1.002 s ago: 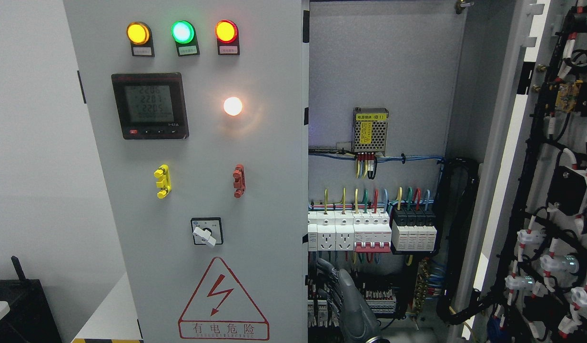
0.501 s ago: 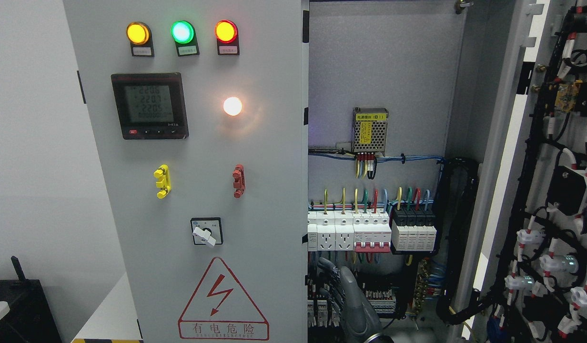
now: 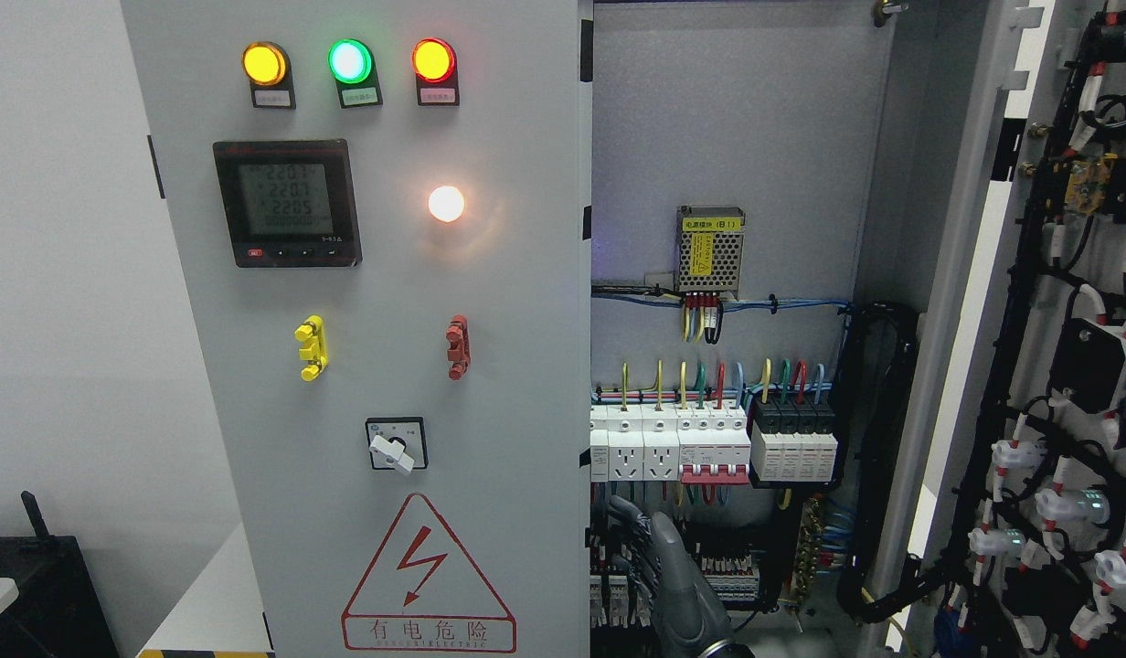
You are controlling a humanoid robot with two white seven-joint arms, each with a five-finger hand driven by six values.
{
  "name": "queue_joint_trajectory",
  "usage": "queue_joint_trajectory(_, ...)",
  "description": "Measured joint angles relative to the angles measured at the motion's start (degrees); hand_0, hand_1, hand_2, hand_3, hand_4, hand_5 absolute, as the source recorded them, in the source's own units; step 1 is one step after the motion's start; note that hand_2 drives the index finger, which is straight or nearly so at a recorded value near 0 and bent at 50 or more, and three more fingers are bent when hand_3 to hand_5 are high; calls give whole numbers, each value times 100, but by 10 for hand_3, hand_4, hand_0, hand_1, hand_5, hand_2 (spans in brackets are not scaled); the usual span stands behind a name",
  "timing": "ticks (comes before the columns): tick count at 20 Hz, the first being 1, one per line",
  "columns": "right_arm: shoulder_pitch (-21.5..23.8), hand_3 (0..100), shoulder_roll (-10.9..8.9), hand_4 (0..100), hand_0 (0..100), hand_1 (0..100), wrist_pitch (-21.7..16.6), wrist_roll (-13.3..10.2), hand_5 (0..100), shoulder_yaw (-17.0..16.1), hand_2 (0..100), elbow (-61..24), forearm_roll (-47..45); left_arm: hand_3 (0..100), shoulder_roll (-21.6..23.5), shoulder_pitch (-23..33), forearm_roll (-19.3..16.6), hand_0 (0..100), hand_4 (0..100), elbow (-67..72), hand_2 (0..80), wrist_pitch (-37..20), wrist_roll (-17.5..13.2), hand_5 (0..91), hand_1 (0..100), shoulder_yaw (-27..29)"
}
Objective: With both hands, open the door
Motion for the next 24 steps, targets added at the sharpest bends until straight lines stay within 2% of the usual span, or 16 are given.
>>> queue_joint_trajectory(6,-2,0,-12,0,0,0,0,142,0,54,0,-3,-7,0,0,0,1,0,43,0,0,0,0,0,0,0)
queue_joint_trajectory(24,-123,0,-46,0,0,0,1,193,0,119,0,9,-221,0,0,0,1,0,42,0,0,0,0,0,0,0)
